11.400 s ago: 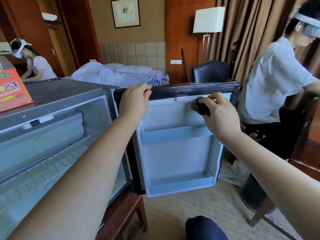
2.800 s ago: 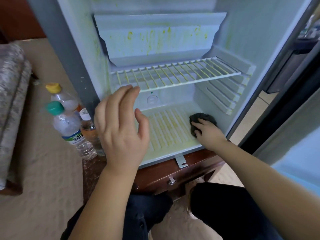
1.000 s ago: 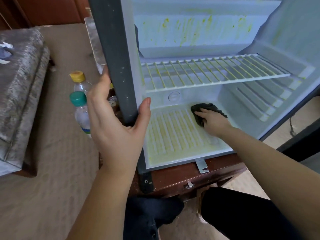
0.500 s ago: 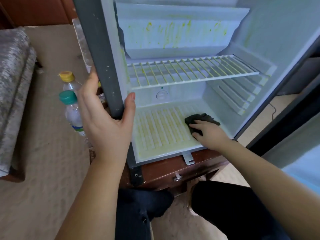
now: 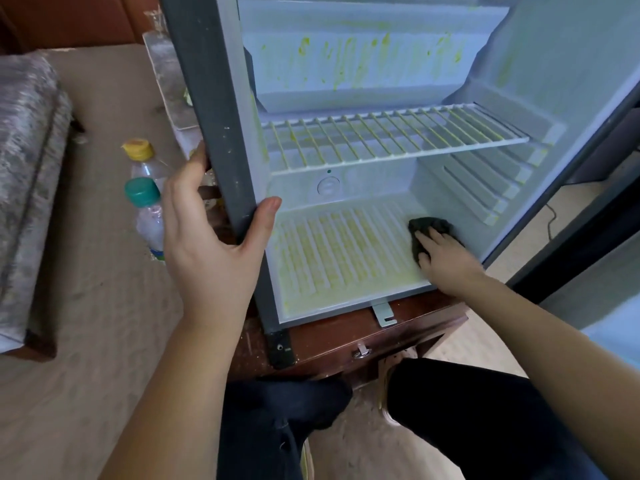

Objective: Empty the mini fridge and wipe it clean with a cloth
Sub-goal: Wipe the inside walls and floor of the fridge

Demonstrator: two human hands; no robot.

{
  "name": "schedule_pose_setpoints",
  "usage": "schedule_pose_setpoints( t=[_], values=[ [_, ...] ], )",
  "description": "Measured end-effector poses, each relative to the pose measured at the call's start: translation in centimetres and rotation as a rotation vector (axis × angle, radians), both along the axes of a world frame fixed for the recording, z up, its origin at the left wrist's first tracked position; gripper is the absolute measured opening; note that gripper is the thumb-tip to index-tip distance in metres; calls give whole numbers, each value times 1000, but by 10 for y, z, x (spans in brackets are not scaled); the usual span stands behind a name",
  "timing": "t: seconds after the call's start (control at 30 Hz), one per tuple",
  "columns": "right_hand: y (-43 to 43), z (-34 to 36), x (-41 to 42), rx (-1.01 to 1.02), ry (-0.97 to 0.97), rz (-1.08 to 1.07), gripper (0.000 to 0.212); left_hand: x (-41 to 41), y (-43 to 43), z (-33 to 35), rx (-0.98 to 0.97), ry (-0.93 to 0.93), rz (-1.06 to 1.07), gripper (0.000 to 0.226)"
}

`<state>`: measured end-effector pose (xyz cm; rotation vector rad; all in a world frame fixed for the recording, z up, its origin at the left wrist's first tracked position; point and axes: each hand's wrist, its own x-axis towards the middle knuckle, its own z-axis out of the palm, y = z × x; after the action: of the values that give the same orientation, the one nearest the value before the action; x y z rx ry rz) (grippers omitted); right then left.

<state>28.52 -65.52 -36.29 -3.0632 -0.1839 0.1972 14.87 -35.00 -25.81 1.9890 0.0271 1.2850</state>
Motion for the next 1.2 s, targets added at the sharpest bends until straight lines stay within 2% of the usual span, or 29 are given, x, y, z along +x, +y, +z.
schedule_pose_setpoints(
  t=[0.27, 0.4, 0.6, 0.73, 0.83, 0.93, 1.2],
  values=[
    [44, 8, 91, 72, 85, 41, 53, 1, 4, -3, -83, 45, -45, 58],
    [59, 8, 98, 107, 19, 66, 52, 3, 3, -3, -89, 37, -46, 57],
    [92, -2, 81, 286, -11, 92, 62, 1, -1, -3, -76, 27, -16, 55],
    [91, 9, 80, 221, 37, 118, 71, 0, -4, -1, -94, 21, -9, 55],
    [95, 9, 73, 116, 93, 209, 64, 1, -4, -2, -86, 18, -3, 56],
    [95, 10, 60, 64, 97, 214, 63, 1, -5, -2, -49, 22, 15, 56],
    [38, 12, -55, 122, 34, 263, 65, -3, -1, 1, -105, 56, -50, 63]
  ],
)
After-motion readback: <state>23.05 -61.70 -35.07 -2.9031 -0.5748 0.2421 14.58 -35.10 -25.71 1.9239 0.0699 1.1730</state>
